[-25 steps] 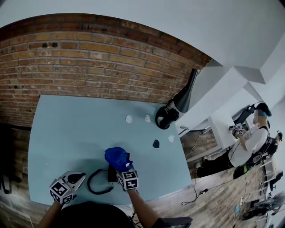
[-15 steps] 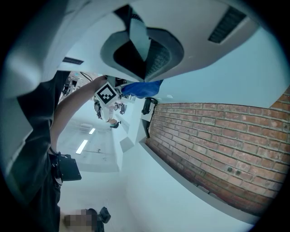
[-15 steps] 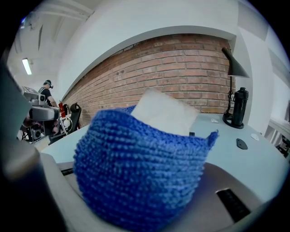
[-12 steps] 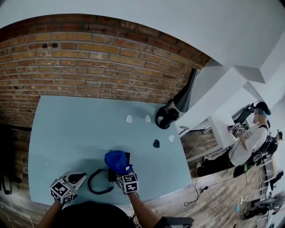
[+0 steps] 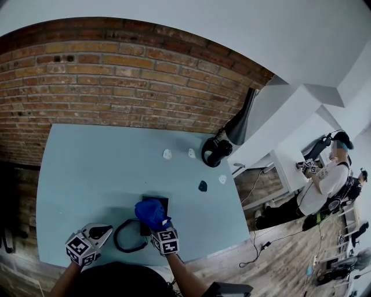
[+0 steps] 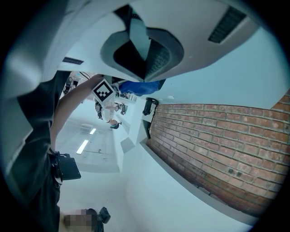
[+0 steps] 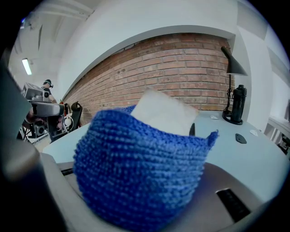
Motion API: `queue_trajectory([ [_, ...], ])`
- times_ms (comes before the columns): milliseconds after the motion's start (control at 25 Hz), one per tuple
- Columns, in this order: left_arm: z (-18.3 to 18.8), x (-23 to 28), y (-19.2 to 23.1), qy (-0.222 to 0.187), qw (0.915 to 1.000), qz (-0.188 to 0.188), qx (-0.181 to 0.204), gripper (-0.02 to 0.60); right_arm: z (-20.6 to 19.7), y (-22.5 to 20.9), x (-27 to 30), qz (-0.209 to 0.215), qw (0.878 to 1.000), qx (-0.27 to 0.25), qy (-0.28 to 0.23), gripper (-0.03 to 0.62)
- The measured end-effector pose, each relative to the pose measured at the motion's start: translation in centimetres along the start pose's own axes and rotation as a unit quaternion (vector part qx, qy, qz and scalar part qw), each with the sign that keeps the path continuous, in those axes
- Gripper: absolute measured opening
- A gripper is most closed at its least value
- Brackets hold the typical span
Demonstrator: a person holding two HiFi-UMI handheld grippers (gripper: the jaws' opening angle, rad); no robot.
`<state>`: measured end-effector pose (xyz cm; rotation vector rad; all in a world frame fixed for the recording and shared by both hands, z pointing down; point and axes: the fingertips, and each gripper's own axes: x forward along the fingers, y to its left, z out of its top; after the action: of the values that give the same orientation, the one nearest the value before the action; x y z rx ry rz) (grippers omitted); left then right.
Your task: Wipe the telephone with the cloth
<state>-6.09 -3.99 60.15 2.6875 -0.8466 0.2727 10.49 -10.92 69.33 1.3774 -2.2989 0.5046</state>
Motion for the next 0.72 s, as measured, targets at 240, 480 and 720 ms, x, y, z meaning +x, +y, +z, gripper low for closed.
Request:
queue_trajectory([
  [240, -0.1, 0.1, 0.0, -0.001, 1.0000, -0.002, -0.004, 0.021, -1.0, 0.4, -0.3, 0.001, 1.000, 0.000, 0.006, 0.135],
  [480, -0.2, 0.1, -0.1, -0.001, 1.0000, -0.003, -0.003, 0.021, -1.9, 0.9, -0.8, 0.003, 1.000, 0.002, 0.011, 0.135],
  [720, -0.4, 0.2, -0.3, 0.002, 1.0000, -0.006, -0.003, 0.021, -2.8, 1.5, -1.3, 0.005, 1.000, 0.003, 0.015, 0.135],
])
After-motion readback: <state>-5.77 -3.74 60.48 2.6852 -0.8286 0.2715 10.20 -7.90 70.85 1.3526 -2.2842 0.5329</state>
